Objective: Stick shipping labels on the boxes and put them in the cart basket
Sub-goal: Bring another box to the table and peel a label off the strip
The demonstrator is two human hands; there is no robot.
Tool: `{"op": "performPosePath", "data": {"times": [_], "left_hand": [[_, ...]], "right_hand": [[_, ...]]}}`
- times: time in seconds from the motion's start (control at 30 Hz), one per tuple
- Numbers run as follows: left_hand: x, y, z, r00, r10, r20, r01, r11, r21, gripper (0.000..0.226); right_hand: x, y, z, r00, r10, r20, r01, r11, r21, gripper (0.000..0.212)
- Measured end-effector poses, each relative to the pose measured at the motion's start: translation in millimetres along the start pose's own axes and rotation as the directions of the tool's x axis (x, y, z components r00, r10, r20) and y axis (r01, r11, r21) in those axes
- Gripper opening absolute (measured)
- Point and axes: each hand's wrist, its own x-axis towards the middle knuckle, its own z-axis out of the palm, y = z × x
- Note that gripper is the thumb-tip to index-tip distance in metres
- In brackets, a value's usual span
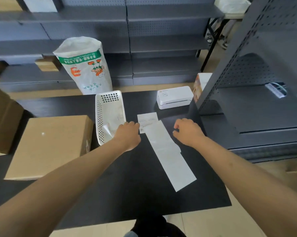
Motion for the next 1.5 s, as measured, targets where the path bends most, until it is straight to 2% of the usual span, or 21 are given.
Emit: {"op": "performPosePath", "data": {"times": [0.23, 0.4, 0.53, 0.63, 0.73, 0.87, 1.07, 1.4, 1.5], "left_hand": [[26.1, 11.7, 21.8, 0.999, 0.04, 0.017, -0.039, 0.997, -0.061, 0.038], [45.7, 24.0, 45.3, 0.997, 0.013, 0.078, -0.008, 0.998, -0.066, 0.035], [65.7, 31.4, 59.8, 0.993, -0.041, 0.107, 0.049, 0.996, -0.071, 0.032], [76.5, 33.1, 67.3, 0.987, -0.079, 0.14, 0.088, 0.994, -0.059, 0.032], [82.9, 33.5, 71.7, 0.982, -0.109, 0.156, 0.118, 0.992, -0.05, 0.029], [85.3, 37.9, 74.9, 0.979, -0.136, 0.151, 0.148, 0.987, -0.067, 0.031], [80.8, 41.0, 69.7, 0.977, -0.176, 0.124, 0.19, 0.975, -0.117, 0.038], [51.8, 42.6, 45.2, 0.972, -0.227, 0.057, 0.234, 0.941, -0.247, 0.042], [39.5, 41.6, 37.6, 0.97, -0.239, 0.041, 0.241, 0.933, -0.266, 0.042]], "right_hand": [[26.4, 8.2, 29.3, 0.997, 0.018, 0.076, -0.022, 0.998, 0.055, 0.023], [53.7, 16.7, 60.1, 0.99, -0.06, 0.124, 0.052, 0.996, 0.072, 0.038], [84.1, 15.6, 79.7, 0.98, -0.172, 0.097, 0.175, 0.984, -0.021, 0.051], [99.6, 12.9, 90.5, 0.964, -0.231, 0.134, 0.249, 0.958, -0.14, 0.057], [105.2, 16.1, 96.5, 0.95, -0.274, 0.151, 0.301, 0.933, -0.197, 0.056], [108.1, 26.4, 100.8, 0.937, -0.342, 0.067, 0.349, 0.914, -0.205, 0.044], [109.9, 29.5, 95.2, 0.94, -0.341, -0.021, 0.338, 0.937, -0.094, 0.034], [78.4, 31.3, 61.1, 0.983, -0.181, -0.021, 0.179, 0.939, 0.294, 0.02], [67.3, 28.8, 50.5, 0.987, -0.142, -0.072, 0.158, 0.924, 0.347, 0.016]]}}
